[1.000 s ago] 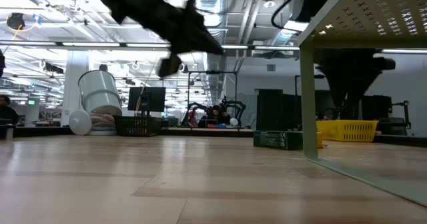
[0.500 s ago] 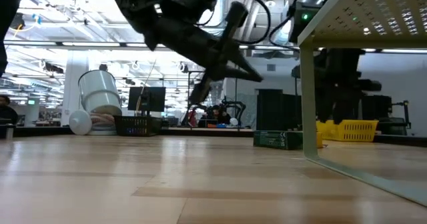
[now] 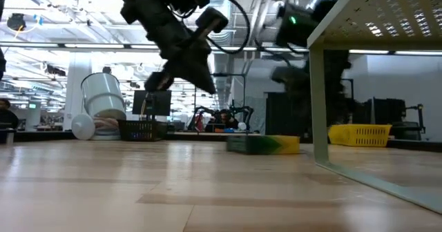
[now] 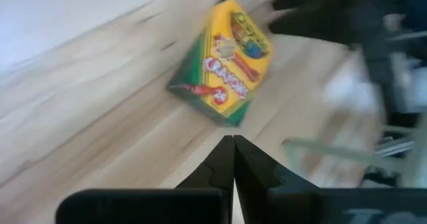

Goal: Pick & Place Office Desk Supplies
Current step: Put the green crayon box into the orange bin

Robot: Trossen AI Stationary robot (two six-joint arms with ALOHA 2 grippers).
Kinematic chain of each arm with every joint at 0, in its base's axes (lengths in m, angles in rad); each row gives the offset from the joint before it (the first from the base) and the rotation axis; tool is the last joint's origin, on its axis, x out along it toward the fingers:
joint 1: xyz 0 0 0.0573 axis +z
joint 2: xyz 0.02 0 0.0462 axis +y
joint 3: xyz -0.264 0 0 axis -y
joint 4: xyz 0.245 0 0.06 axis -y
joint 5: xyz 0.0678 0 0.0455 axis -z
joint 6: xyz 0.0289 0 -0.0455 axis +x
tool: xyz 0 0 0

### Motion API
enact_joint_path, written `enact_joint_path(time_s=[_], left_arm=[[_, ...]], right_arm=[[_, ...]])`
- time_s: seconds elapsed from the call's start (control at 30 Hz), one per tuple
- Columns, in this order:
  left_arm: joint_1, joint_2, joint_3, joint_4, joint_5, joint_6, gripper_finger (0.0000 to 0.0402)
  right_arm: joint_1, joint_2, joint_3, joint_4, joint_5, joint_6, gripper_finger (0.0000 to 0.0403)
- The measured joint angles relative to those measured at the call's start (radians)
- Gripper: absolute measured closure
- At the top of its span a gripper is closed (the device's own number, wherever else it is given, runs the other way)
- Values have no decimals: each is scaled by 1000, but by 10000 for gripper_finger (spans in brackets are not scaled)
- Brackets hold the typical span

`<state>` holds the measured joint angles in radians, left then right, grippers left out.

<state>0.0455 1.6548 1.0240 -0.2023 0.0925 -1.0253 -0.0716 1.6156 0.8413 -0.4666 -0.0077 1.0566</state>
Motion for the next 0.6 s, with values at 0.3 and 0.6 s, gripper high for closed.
enact_joint_path(time_s=[0.3,0.6], left_arm=[[-5,-41,-100,43,3,-31,401],[-2,50,-114,188,13,-60,401]], right_arm=[[48,34,129,-61,76,36,239],[31,45,99,-126,94,35,239]])
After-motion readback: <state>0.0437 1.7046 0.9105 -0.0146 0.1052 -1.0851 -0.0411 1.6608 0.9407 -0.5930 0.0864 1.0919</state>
